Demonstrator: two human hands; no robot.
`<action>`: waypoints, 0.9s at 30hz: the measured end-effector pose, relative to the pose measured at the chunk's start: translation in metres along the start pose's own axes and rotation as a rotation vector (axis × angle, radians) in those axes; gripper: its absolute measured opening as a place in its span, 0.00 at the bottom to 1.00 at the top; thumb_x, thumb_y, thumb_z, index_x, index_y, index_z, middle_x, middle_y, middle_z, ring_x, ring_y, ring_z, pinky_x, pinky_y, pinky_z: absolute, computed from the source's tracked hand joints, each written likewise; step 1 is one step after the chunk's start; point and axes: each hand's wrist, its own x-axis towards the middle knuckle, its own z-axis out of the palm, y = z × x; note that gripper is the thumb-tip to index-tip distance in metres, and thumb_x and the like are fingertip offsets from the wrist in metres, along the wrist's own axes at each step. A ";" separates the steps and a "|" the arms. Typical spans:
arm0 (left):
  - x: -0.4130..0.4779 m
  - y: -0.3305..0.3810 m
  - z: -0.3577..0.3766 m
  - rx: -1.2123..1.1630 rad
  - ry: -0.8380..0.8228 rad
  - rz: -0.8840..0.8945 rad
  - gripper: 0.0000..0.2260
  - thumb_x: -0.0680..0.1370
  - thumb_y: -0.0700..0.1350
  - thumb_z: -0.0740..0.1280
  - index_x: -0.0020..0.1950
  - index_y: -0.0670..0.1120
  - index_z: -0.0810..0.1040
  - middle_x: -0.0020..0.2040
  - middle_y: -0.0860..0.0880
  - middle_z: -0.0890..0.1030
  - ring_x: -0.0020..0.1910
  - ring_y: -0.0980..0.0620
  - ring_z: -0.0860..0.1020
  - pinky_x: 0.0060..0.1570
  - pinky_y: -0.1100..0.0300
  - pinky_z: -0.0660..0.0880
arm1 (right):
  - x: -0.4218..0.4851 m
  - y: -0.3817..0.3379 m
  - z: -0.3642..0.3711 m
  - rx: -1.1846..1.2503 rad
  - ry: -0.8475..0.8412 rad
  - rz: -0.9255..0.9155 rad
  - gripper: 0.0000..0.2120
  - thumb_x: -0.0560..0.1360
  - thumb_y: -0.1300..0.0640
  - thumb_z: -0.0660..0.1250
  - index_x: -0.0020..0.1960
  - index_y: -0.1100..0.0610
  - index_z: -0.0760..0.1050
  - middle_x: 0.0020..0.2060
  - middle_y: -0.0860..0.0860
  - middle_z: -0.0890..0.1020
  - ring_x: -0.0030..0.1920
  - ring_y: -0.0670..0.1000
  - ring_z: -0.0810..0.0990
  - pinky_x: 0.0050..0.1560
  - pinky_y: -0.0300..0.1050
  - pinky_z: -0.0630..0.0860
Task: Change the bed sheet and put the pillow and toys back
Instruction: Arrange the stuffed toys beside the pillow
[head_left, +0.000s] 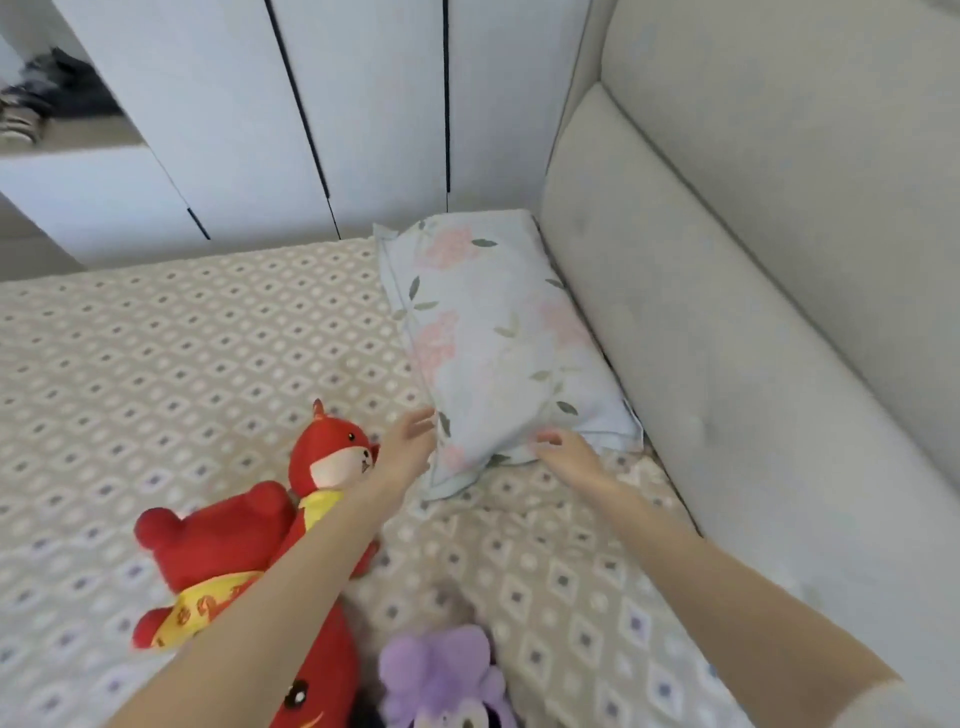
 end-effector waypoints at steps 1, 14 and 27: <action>-0.008 -0.013 -0.008 0.033 0.021 0.016 0.19 0.78 0.35 0.59 0.69 0.45 0.69 0.66 0.46 0.72 0.64 0.47 0.72 0.58 0.55 0.71 | -0.007 0.001 0.014 -0.011 -0.027 -0.010 0.17 0.78 0.59 0.60 0.65 0.57 0.73 0.63 0.54 0.76 0.62 0.53 0.74 0.56 0.42 0.70; -0.095 -0.189 -0.161 0.504 0.586 -0.147 0.28 0.75 0.43 0.67 0.74 0.45 0.63 0.72 0.41 0.66 0.72 0.41 0.61 0.70 0.45 0.59 | -0.085 -0.001 0.214 -0.223 -0.428 -0.091 0.08 0.76 0.61 0.59 0.47 0.53 0.75 0.40 0.50 0.78 0.43 0.50 0.74 0.43 0.42 0.69; -0.134 -0.303 -0.213 -0.274 0.482 -0.460 0.45 0.62 0.67 0.71 0.75 0.62 0.56 0.72 0.48 0.68 0.68 0.43 0.69 0.67 0.44 0.68 | -0.123 0.036 0.323 0.136 -0.805 0.388 0.34 0.66 0.40 0.75 0.67 0.52 0.70 0.55 0.47 0.81 0.57 0.49 0.78 0.60 0.46 0.74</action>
